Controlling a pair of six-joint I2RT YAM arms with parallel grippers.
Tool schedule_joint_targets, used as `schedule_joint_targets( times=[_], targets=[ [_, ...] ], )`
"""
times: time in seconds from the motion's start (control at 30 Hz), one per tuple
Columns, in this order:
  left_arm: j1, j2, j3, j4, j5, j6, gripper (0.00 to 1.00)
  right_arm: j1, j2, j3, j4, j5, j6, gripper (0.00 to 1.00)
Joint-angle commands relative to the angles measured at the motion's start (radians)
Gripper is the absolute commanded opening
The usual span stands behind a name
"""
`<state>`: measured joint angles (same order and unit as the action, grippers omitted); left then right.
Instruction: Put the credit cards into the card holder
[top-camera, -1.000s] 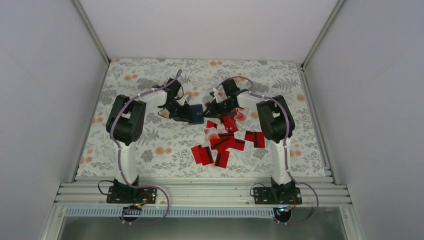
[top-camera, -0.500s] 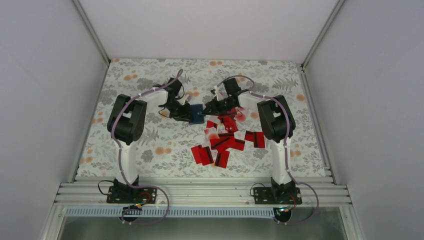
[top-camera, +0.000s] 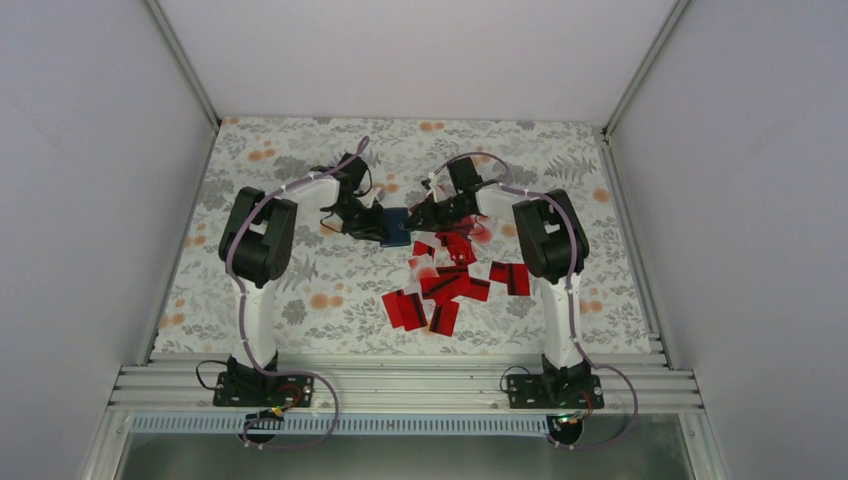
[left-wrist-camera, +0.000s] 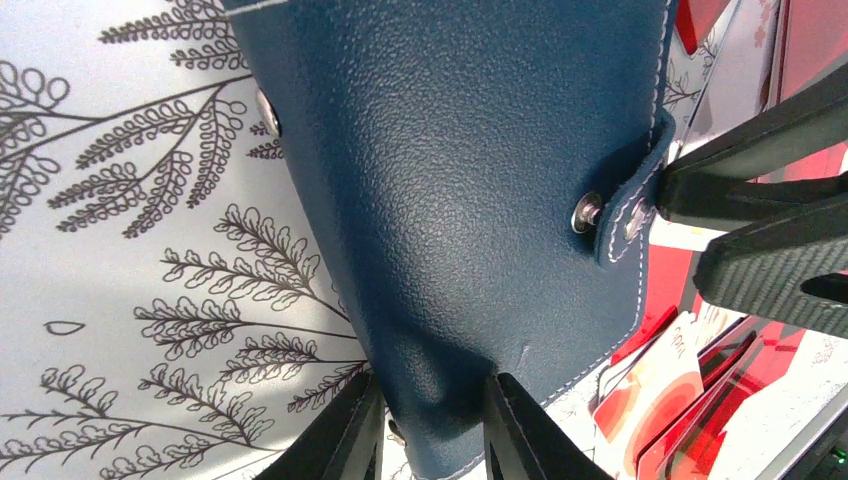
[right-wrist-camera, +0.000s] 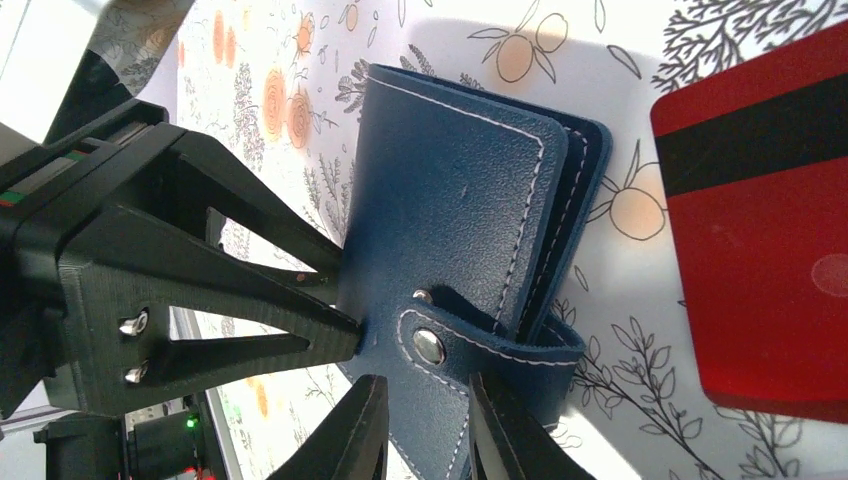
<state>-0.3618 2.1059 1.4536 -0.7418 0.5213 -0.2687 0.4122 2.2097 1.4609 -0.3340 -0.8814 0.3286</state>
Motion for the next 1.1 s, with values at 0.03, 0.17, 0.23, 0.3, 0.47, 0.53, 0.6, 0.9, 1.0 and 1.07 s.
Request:
schedule_joint_targets(
  times=[0.03,0.17,0.23,0.3,0.47,0.53,0.6,0.9,1.0,1.07],
  targets=[
    [-0.017,0.087,-0.014,-0.011,-0.115,0.02,0.26,0.013,0.053,0.032,0.003,-0.012,-0.006,0.22],
    [-0.023,0.093,-0.007,-0.018,-0.123,0.021,0.26,0.022,0.071,0.059,-0.016,-0.003,-0.008,0.22],
    [-0.027,0.098,-0.001,-0.024,-0.128,0.023,0.26,0.025,0.077,0.074,-0.026,0.006,-0.007,0.22],
    [-0.032,0.106,0.013,-0.034,-0.136,0.025,0.26,0.029,0.082,0.088,-0.036,0.01,-0.003,0.22],
    [-0.046,0.131,0.05,-0.067,-0.169,0.031,0.26,0.044,0.077,0.121,-0.066,0.014,-0.006,0.22],
    [-0.048,0.139,0.063,-0.074,-0.177,0.031,0.26,0.052,0.07,0.128,-0.08,0.017,-0.006,0.22],
    [-0.049,0.144,0.071,-0.083,-0.188,0.032,0.26,0.059,0.061,0.136,-0.094,0.026,-0.006,0.23],
    [-0.051,0.15,0.076,-0.082,-0.191,0.031,0.27,0.082,0.105,0.18,-0.154,0.124,0.003,0.2],
    [-0.05,0.149,0.069,-0.078,-0.192,0.031,0.26,0.081,0.128,0.214,-0.183,0.173,0.018,0.17],
    [-0.052,0.15,0.067,-0.077,-0.191,0.031,0.26,0.082,0.14,0.234,-0.196,0.182,0.03,0.16]
  ],
)
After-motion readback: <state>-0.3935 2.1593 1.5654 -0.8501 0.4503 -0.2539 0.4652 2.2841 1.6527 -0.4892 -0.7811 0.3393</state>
